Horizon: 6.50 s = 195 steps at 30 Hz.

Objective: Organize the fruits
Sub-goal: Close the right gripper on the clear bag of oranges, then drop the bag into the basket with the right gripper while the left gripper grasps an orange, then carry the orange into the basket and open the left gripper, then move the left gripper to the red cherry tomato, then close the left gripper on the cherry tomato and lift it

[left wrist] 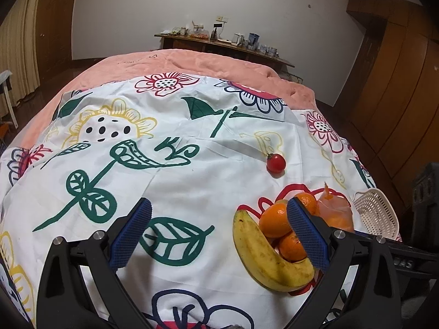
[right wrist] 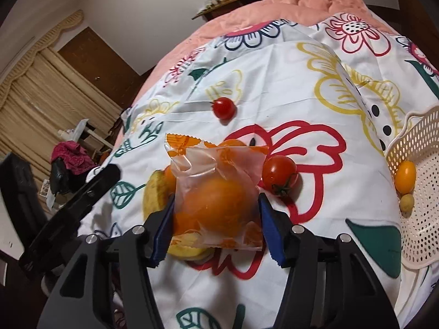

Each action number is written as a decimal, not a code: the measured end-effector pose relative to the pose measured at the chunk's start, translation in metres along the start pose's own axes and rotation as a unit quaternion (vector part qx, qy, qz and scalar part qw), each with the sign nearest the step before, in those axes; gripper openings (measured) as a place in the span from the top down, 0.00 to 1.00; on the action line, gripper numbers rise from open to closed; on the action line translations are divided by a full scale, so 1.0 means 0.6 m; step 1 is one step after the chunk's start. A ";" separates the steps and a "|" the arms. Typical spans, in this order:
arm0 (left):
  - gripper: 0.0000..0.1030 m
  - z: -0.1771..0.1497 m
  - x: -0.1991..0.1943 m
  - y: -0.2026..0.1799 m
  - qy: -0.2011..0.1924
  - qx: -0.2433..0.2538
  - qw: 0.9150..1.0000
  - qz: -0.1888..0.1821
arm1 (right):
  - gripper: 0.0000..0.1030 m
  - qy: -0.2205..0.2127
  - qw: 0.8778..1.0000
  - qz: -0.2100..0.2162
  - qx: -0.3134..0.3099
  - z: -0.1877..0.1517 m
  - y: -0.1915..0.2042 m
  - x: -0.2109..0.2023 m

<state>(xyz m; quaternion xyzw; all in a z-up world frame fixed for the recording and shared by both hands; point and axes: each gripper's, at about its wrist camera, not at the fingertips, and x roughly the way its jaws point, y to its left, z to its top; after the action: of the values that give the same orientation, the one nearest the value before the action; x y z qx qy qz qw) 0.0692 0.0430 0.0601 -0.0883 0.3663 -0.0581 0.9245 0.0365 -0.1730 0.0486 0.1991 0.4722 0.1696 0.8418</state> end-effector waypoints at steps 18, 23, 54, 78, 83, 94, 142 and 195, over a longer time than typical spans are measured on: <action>0.34 -0.020 0.046 -0.105 0.021 0.129 0.990 -0.050 | 0.44 -0.072 0.996 0.033 0.045 -0.011 -0.062 -0.118; 0.49 -0.019 0.070 -0.118 0.045 0.146 0.986 -0.065 | 0.44 -0.081 0.994 0.030 0.060 -0.011 -0.085 -0.131; 0.62 0.006 0.018 -0.151 0.032 0.129 0.988 -0.073 | 0.44 -0.155 0.974 -0.076 0.148 -0.034 -0.266 -0.227; 0.62 -0.002 0.023 -0.264 0.046 0.178 0.978 -0.094 | 0.41 -0.158 0.962 -0.177 0.138 -0.063 -0.331 -0.215; 0.62 -0.006 0.033 -0.303 0.056 0.190 0.974 -0.111 | 0.41 -0.172 0.959 -0.171 0.144 -0.065 -0.337 -0.231; 0.62 -0.022 0.081 -0.423 0.085 0.234 0.955 -0.158 | 0.41 -0.206 0.950 -0.188 0.137 -0.074 -0.351 -0.261; 0.24 -0.025 0.117 -0.466 0.083 0.234 0.955 -0.159 | 0.41 -0.204 0.955 -0.184 0.111 -0.073 -0.321 -0.247; 0.48 0.118 0.257 -0.151 0.167 0.036 0.985 -0.025 | 0.39 -0.157 0.975 -0.151 0.041 -0.040 -0.212 -0.185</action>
<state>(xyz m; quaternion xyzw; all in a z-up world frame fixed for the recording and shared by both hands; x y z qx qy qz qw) 0.2255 -0.0638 0.0267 -0.0527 0.5108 -0.1082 0.8512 -0.0268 -0.3311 0.0548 0.1840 0.3655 -0.0120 0.9124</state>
